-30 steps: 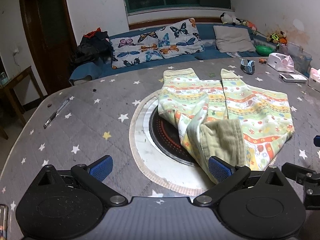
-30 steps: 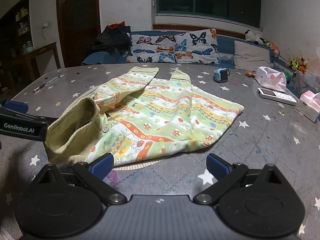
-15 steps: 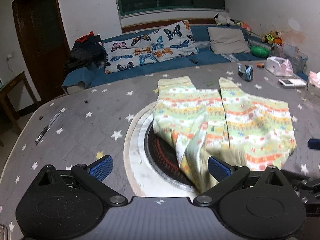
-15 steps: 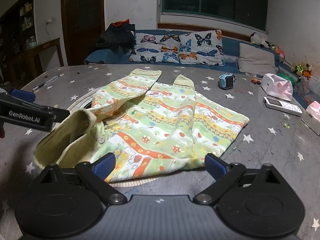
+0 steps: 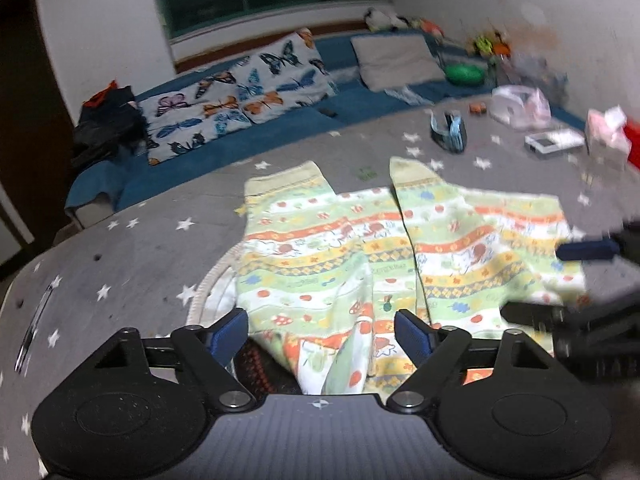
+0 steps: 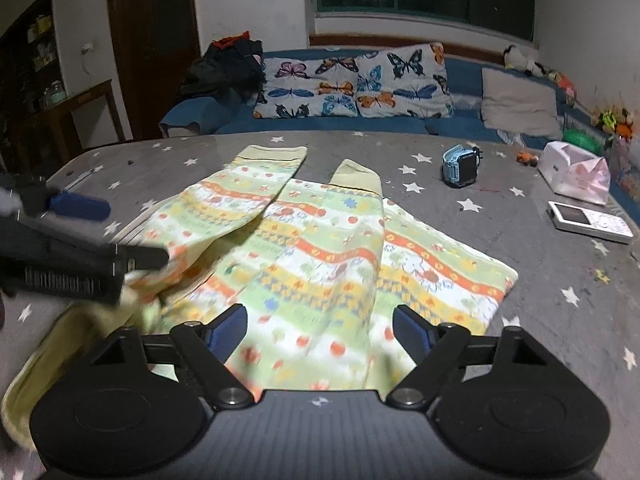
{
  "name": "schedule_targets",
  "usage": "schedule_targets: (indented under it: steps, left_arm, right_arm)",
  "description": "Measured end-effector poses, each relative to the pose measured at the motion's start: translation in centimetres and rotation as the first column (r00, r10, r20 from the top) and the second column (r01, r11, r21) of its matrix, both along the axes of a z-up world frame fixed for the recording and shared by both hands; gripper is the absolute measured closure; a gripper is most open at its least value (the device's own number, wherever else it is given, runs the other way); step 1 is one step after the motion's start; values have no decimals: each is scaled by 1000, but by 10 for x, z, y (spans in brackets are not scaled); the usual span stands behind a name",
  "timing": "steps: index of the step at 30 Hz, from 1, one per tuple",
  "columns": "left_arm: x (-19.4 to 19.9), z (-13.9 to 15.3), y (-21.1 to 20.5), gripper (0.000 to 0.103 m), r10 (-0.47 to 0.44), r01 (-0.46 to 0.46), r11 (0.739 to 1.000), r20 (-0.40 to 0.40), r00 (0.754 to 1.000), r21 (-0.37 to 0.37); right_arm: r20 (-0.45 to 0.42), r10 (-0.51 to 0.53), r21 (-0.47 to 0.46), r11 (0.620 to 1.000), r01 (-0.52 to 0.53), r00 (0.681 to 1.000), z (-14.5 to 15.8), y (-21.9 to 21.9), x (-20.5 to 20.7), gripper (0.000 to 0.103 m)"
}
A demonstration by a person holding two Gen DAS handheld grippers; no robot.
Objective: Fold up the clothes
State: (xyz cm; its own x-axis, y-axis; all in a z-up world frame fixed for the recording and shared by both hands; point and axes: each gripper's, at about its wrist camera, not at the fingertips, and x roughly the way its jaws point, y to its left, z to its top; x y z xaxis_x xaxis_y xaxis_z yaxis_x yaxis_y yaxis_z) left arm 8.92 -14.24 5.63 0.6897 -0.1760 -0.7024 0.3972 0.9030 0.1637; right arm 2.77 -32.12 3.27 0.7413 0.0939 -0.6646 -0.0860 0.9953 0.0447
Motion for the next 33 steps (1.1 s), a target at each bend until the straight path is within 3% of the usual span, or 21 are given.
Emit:
schedule_targets:
  steps: [2, 7, 10, 12, 15, 16, 17, 24, 33]
  left_arm:
    - [8, -7, -1, 28, -6, 7, 1000, -25, 1000, 8]
    - [24, -20, 4, 53, 3, -3, 1000, -73, 997, 9]
    - [23, -22, 8, 72, 3, -2, 1000, -60, 998, 15]
    - [22, -21, 14, 90, 5, -6, 1000, -60, 998, -8]
    - [21, -17, 22, 96, 19, -21, 999, -58, 998, -40]
    - [19, -15, 26, 96, 31, -33, 998, -53, 998, -50]
    - [17, -12, 30, 97, 43, -46, 997, -48, 998, -60]
    - [-1, 4, 62, 97, 128, -129, 984, -17, 992, -122]
    - [-56, 2, 114, 98, 205, -211, 966, -55, 977, -148]
  right_arm:
    - [-13, -9, 7, 1000, 9, 1000, -4, -4, 17, 26]
    - [-52, -39, 20, 999, 40, 998, -16, -12, 56, 36]
    - [-72, -57, 38, 997, 60, 996, -24, -18, 73, 45]
    - [-75, -63, 41, 997, 67, 995, -27, -20, 78, 52]
    - [-75, -63, 46, 997, 66, 995, -29, -21, 82, 75]
    - [-79, -66, 62, 996, 71, 995, -29, -23, 83, 89]
    - [-79, -74, 69, 994, 80, 994, -29, -24, 83, 94]
    - [-16, -112, 113, 987, 113, 994, -12, -37, 63, 99]
    - [70, -216, 161, 966, 202, 974, 21, -78, -10, 99]
